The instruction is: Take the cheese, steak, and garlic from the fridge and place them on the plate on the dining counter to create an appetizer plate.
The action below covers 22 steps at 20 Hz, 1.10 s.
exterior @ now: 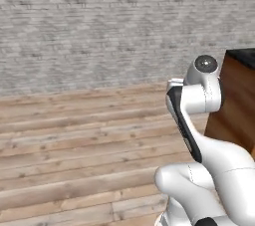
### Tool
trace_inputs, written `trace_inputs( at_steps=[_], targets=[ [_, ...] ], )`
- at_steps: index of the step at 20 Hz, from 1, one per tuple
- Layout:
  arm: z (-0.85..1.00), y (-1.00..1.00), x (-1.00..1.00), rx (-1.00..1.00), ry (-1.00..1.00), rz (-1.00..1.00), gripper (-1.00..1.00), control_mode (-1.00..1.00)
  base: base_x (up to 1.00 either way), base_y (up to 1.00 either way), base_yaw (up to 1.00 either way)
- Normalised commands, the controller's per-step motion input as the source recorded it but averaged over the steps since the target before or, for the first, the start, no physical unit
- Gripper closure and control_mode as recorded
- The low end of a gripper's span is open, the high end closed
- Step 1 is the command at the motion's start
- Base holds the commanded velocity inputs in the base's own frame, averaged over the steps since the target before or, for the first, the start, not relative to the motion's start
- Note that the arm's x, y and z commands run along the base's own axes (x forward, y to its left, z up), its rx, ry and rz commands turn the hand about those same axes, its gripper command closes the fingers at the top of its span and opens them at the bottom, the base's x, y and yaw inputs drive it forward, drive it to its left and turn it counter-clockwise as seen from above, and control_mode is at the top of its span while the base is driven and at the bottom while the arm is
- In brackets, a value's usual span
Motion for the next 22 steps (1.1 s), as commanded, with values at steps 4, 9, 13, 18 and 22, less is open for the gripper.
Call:
trace_inputs(
  at_steps=[4, 9, 13, 18, 22],
  targets=[
    [0.0, 0.0, 0.0, 0.0, 0.0, 0.0, 1.0, 1.0, 1.0, 0.34, -0.47],
    [0.0, 0.0, 0.0, 0.0, 0.0, 0.0, 1.0, 1.0, 1.0, 0.41, -0.47],
    [0.0, 0.0, 0.0, 0.0, 0.0, 0.0, 1.0, 1.0, 1.0, 0.52, -0.47],
    [0.0, 0.0, 0.0, 0.0, 0.0, 0.0, 1.0, 1.0, 1.0, 0.61, -0.47],
    [0.0, 0.0, 0.0, 0.0, 0.0, 0.0, 1.0, 1.0, 1.0, 0.62, -0.47]
  ],
)
